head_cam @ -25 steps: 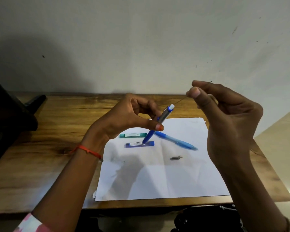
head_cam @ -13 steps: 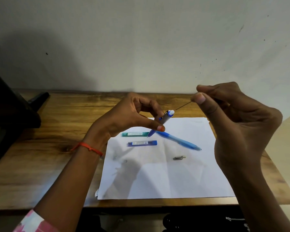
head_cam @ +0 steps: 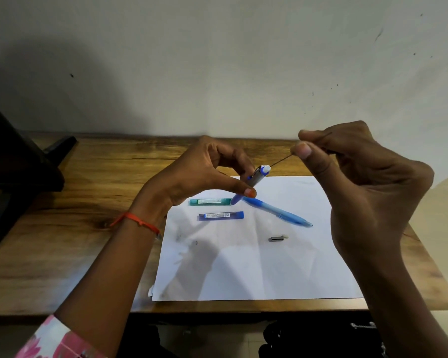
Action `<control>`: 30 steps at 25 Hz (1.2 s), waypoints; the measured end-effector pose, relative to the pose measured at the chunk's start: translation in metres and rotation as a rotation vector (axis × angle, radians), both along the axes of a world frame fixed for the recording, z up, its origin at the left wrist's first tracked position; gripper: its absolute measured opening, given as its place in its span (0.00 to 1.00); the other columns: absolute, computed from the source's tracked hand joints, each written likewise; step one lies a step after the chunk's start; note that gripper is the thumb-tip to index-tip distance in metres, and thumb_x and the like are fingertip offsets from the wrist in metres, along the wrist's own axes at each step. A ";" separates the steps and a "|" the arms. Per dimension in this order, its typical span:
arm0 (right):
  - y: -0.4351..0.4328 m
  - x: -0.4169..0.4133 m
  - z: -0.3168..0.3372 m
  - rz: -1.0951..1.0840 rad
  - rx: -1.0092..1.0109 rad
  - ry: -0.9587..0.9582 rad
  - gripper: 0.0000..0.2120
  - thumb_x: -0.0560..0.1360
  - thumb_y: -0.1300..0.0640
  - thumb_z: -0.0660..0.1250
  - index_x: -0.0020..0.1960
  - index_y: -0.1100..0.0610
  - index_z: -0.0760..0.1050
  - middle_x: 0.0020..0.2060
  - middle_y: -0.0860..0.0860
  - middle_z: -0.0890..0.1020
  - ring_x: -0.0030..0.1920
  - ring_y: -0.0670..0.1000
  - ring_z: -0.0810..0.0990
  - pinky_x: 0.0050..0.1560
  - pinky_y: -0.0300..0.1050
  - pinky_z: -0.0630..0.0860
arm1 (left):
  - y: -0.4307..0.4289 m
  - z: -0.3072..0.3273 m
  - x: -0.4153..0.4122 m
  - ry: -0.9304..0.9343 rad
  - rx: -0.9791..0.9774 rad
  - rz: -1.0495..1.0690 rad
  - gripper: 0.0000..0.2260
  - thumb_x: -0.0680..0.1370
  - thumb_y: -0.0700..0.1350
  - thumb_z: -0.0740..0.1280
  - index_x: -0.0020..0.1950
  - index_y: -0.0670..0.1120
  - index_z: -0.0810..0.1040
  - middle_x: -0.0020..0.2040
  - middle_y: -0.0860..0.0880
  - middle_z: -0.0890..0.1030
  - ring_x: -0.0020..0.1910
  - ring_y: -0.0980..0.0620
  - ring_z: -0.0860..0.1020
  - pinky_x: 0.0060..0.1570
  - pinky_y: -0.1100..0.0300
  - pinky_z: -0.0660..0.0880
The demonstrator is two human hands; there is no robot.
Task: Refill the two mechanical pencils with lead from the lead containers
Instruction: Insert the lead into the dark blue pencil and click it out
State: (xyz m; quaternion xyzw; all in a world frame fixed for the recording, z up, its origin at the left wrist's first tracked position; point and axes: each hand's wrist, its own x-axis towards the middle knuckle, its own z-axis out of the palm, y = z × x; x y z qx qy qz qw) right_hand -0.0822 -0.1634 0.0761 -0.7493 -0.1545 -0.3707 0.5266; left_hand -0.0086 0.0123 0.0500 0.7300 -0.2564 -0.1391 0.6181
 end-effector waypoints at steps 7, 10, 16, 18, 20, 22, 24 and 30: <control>0.002 0.001 -0.002 0.002 -0.057 0.022 0.06 0.70 0.57 0.72 0.46 0.53 0.78 0.41 0.42 0.80 0.39 0.45 0.76 0.40 0.31 0.68 | -0.001 0.001 -0.002 0.004 0.002 -0.021 0.11 0.55 0.37 0.77 0.32 0.47 0.81 0.33 0.54 0.82 0.38 0.53 0.80 0.43 0.60 0.80; 0.003 0.001 -0.002 -0.006 -0.074 0.014 0.06 0.70 0.58 0.72 0.46 0.53 0.78 0.41 0.41 0.79 0.39 0.44 0.76 0.40 0.31 0.68 | 0.000 -0.001 -0.001 -0.009 0.013 -0.029 0.12 0.55 0.35 0.78 0.32 0.48 0.81 0.33 0.54 0.82 0.38 0.53 0.80 0.44 0.59 0.79; 0.003 0.003 -0.007 -0.010 -0.154 0.000 0.09 0.71 0.59 0.71 0.51 0.56 0.77 0.41 0.41 0.78 0.41 0.46 0.76 0.43 0.34 0.70 | -0.002 0.000 -0.002 0.002 0.030 -0.027 0.11 0.56 0.38 0.77 0.34 0.44 0.80 0.31 0.54 0.81 0.39 0.53 0.80 0.46 0.60 0.79; 0.002 0.005 -0.011 0.015 -0.170 0.022 0.12 0.71 0.59 0.71 0.55 0.56 0.77 0.40 0.42 0.79 0.43 0.49 0.76 0.42 0.37 0.71 | -0.002 0.000 -0.001 0.009 0.018 -0.016 0.09 0.55 0.40 0.76 0.33 0.47 0.80 0.32 0.54 0.82 0.42 0.51 0.81 0.46 0.60 0.79; -0.001 0.006 -0.013 0.037 -0.214 0.040 0.15 0.71 0.58 0.71 0.57 0.58 0.77 0.41 0.44 0.81 0.45 0.51 0.77 0.42 0.41 0.71 | -0.001 0.000 0.000 0.010 0.013 -0.009 0.09 0.55 0.40 0.77 0.32 0.49 0.81 0.34 0.54 0.83 0.42 0.52 0.81 0.44 0.62 0.79; -0.002 0.007 -0.013 0.046 -0.243 0.062 0.16 0.71 0.57 0.72 0.58 0.58 0.77 0.42 0.45 0.82 0.46 0.53 0.77 0.41 0.41 0.70 | 0.000 0.000 0.001 0.000 0.021 -0.021 0.11 0.56 0.37 0.78 0.32 0.49 0.81 0.33 0.54 0.83 0.40 0.53 0.81 0.43 0.63 0.78; -0.001 0.007 -0.011 0.050 -0.226 0.065 0.15 0.71 0.57 0.72 0.57 0.57 0.77 0.42 0.44 0.82 0.45 0.53 0.77 0.43 0.38 0.70 | 0.000 0.000 0.001 -0.001 0.027 -0.030 0.12 0.56 0.37 0.78 0.32 0.50 0.81 0.32 0.54 0.82 0.39 0.54 0.80 0.43 0.63 0.78; -0.012 0.011 -0.009 -0.021 -0.157 0.230 0.06 0.71 0.59 0.72 0.47 0.53 0.81 0.39 0.44 0.82 0.37 0.41 0.77 0.39 0.31 0.71 | -0.001 0.000 0.000 0.012 0.032 -0.021 0.12 0.55 0.38 0.78 0.30 0.51 0.81 0.31 0.56 0.81 0.38 0.56 0.79 0.44 0.65 0.78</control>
